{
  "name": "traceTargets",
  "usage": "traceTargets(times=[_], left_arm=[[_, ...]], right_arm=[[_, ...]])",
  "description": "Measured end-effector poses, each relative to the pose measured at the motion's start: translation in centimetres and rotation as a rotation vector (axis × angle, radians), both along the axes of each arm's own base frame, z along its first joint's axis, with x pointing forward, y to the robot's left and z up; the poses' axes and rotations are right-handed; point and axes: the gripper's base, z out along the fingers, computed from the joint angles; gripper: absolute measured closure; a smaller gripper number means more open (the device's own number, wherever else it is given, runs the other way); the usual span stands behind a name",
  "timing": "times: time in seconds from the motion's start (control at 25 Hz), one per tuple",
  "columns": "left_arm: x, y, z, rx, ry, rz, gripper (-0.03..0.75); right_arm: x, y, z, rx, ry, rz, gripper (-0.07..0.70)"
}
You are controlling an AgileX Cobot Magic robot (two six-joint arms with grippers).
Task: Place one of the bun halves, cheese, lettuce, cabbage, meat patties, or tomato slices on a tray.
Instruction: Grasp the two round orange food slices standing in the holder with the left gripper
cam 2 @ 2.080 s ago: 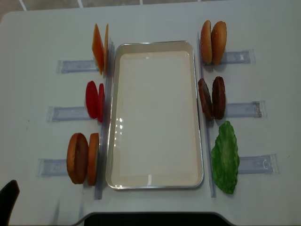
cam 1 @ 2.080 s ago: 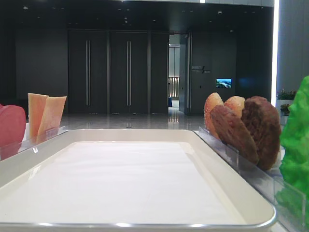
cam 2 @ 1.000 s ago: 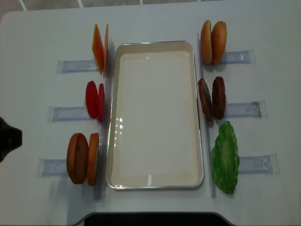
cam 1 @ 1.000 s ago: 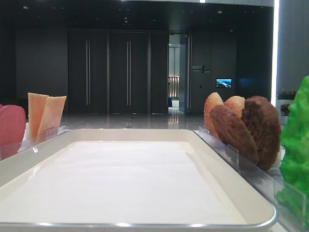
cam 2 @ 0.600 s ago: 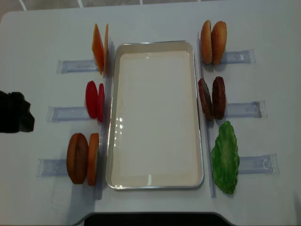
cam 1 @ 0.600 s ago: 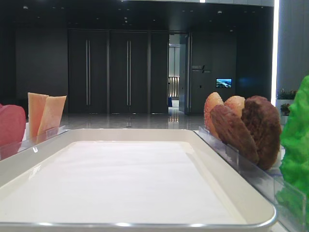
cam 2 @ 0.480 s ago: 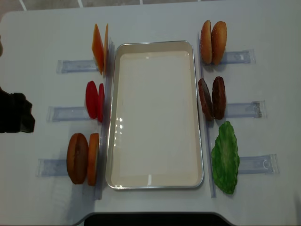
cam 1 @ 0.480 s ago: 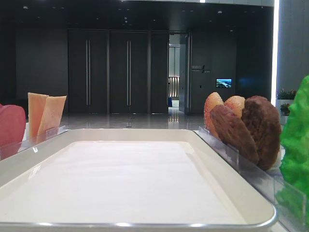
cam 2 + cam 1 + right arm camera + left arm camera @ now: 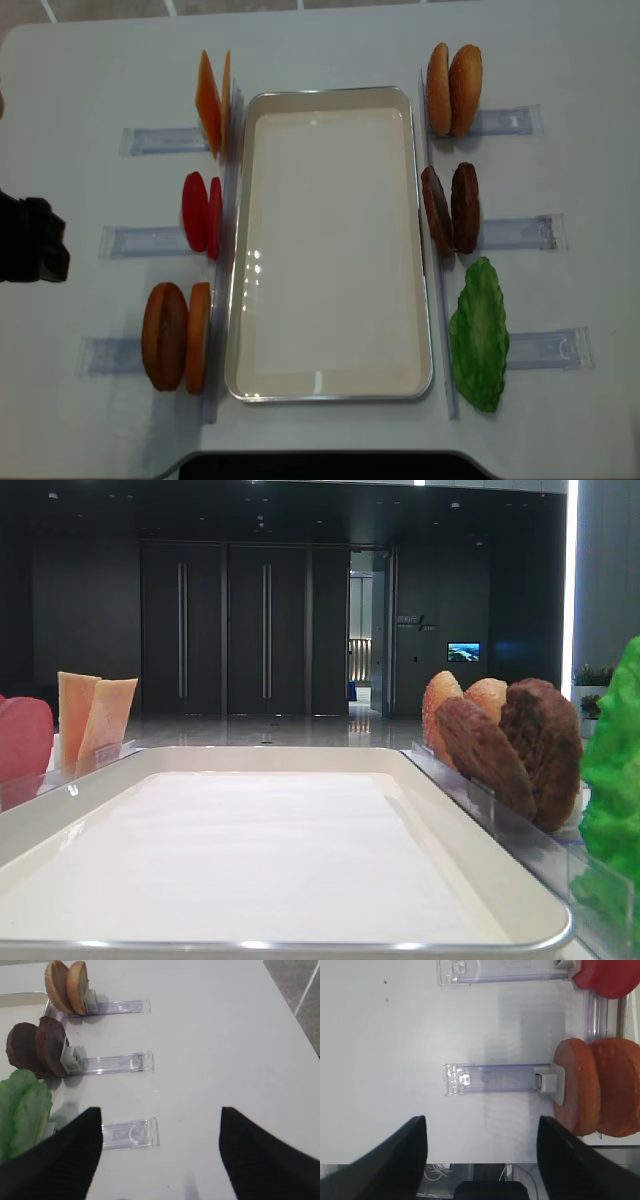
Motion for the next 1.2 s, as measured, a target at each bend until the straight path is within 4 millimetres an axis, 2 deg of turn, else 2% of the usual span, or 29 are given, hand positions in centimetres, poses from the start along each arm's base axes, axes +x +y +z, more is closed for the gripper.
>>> traceTargets(times=[0.24, 0.4, 0.44, 0.84, 1.0, 1.2], left_arm=[[0.0, -0.3, -0.1, -0.035, 0.004, 0.002, 0.199], [0.0, -1.3, -0.1, -0.060, 0.006, -0.016, 0.199], [0.1, -2.4, -0.3, -0.068, 0.017, -0.038, 0.199], [0.3, -8.8, -2.4, -0.061, 0.117, -0.087, 0.199], [0.0, -10.4, -3.1, -0.056, 0.139, -0.077, 0.199], [0.3, -11.5, -4.2, -0.040, 0.179, -0.053, 0.199]], right_arm=[[0.0, 0.0, 0.0, -0.001, 0.000, 0.000, 0.160], [0.0, 0.0, 0.0, -0.001, 0.000, 0.000, 0.160], [0.0, 0.0, 0.0, -0.001, 0.000, 0.000, 0.160], [0.0, 0.0, 0.0, -0.001, 0.000, 0.000, 0.160], [0.0, 0.0, 0.0, -0.001, 0.000, 0.000, 0.160], [0.0, 0.0, 0.0, -0.001, 0.000, 0.000, 0.160]])
